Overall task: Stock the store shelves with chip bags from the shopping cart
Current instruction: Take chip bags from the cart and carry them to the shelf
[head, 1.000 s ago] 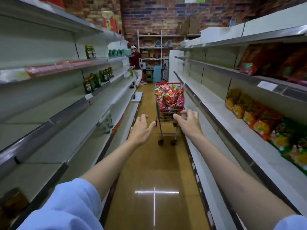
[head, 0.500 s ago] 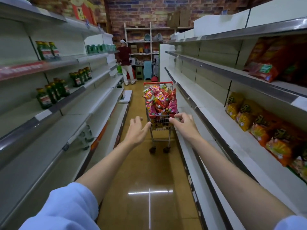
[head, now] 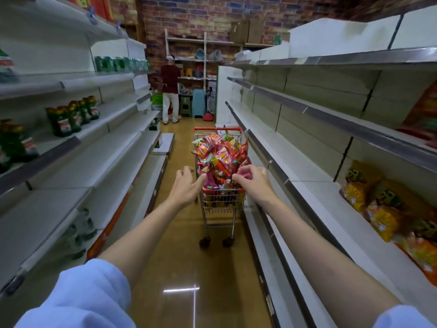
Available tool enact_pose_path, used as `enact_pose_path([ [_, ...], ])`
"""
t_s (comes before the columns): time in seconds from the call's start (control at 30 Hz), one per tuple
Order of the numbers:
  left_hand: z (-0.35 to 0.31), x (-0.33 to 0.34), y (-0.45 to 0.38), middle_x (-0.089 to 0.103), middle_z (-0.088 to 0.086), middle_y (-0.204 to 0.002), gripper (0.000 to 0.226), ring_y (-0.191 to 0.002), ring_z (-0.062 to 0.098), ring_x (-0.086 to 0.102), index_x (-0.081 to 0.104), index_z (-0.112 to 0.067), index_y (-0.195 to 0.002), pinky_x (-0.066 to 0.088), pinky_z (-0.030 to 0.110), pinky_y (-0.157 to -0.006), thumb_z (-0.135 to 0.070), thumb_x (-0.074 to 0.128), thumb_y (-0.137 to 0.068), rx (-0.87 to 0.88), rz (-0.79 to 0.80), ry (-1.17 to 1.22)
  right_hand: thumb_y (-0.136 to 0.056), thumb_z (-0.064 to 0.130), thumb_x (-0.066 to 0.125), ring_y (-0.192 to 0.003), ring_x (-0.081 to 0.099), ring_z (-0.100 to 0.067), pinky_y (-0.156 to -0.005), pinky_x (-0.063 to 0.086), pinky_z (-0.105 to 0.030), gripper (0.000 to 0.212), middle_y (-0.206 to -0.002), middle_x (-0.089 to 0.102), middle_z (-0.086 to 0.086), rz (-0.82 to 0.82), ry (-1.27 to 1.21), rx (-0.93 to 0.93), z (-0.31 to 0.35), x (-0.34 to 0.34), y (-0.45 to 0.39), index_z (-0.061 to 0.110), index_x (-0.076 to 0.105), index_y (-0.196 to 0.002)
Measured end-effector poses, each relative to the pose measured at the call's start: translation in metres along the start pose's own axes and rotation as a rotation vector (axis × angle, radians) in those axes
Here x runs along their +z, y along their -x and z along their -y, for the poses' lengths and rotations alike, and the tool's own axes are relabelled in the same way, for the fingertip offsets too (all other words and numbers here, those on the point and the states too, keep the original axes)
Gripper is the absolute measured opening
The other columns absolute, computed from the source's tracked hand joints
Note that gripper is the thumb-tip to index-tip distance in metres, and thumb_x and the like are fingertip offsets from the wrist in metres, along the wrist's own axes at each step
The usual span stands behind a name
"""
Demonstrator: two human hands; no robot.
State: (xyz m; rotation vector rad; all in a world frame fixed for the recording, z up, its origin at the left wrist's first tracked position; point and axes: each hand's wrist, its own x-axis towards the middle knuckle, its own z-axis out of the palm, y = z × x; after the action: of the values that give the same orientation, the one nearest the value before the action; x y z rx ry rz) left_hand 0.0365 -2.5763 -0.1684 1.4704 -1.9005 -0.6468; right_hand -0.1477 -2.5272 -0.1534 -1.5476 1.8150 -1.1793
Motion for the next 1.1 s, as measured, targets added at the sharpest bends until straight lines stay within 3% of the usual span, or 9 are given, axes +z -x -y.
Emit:
enact_pose_path([
  [0.3, 0.018, 0.047, -0.123, 0.034, 0.016, -0.144, 0.060, -0.127, 0.027, 0.045, 0.030, -0.007, -0.140, 0.043, 0.041, -0.104, -0.041, 0.051, -0.096, -0.030, 0.101, 0.020, -0.089, 0.039, 0.063, -0.122, 0.048, -0.024, -0.105, 0.044, -0.044, 0.040, -0.133, 0.036, -0.008, 0.014, 0.013, 0.076, -0.039, 0.025, -0.128, 0.017, 0.054, -0.121],
  [0.47, 0.024, 0.079, -0.212, 0.033, 0.017, -0.144, 0.063, -0.128, 0.027, 0.044, 0.029, -0.006, -0.141, 0.042, 0.040, -0.104, -0.041, 0.053, -0.095, -0.037, 0.111, 0.005, -0.088, 0.041, 0.064, -0.118, 0.047, -0.019, -0.103, 0.042, -0.038, 0.035, -0.132, 0.037, -0.006, 0.037, 0.022, 0.050, -0.065, 0.032, -0.218, 0.024, 0.052, -0.116],
  [0.63, 0.016, 0.101, -0.306, 0.034, 0.016, -0.142, 0.059, -0.128, 0.027, 0.042, 0.031, -0.007, -0.138, 0.039, 0.038, -0.105, -0.041, 0.053, -0.095, 0.017, 0.145, -0.037, -0.084, 0.047, 0.065, -0.120, 0.049, -0.020, -0.102, 0.044, -0.046, 0.049, -0.136, 0.048, -0.004, 0.063, 0.003, 0.040, -0.079, 0.026, -0.317, 0.025, 0.049, -0.125],
  [0.8, 0.019, 0.132, -0.398, 0.031, 0.017, -0.146, 0.066, -0.130, 0.028, 0.040, 0.030, -0.006, -0.141, 0.039, 0.041, -0.106, -0.045, 0.054, -0.093, -0.005, 0.149, -0.064, -0.086, 0.042, 0.066, -0.129, 0.044, -0.020, -0.107, 0.040, -0.043, 0.056, -0.142, 0.047, -0.002, 0.107, -0.008, 0.060, -0.107, 0.029, -0.403, 0.020, 0.045, -0.134],
  [1.1, 0.081, 0.173, -0.495, 0.041, 0.014, -0.137, 0.061, -0.122, 0.027, 0.047, 0.036, -0.006, -0.135, 0.044, 0.043, -0.100, -0.043, 0.058, -0.091, -0.096, 0.252, -0.071, -0.085, 0.040, 0.069, -0.130, 0.045, -0.022, -0.107, 0.040, -0.042, 0.065, -0.143, 0.047, -0.004, 0.208, 0.046, 0.181, -0.164, 0.066, -0.513, 0.015, 0.041, -0.138],
])
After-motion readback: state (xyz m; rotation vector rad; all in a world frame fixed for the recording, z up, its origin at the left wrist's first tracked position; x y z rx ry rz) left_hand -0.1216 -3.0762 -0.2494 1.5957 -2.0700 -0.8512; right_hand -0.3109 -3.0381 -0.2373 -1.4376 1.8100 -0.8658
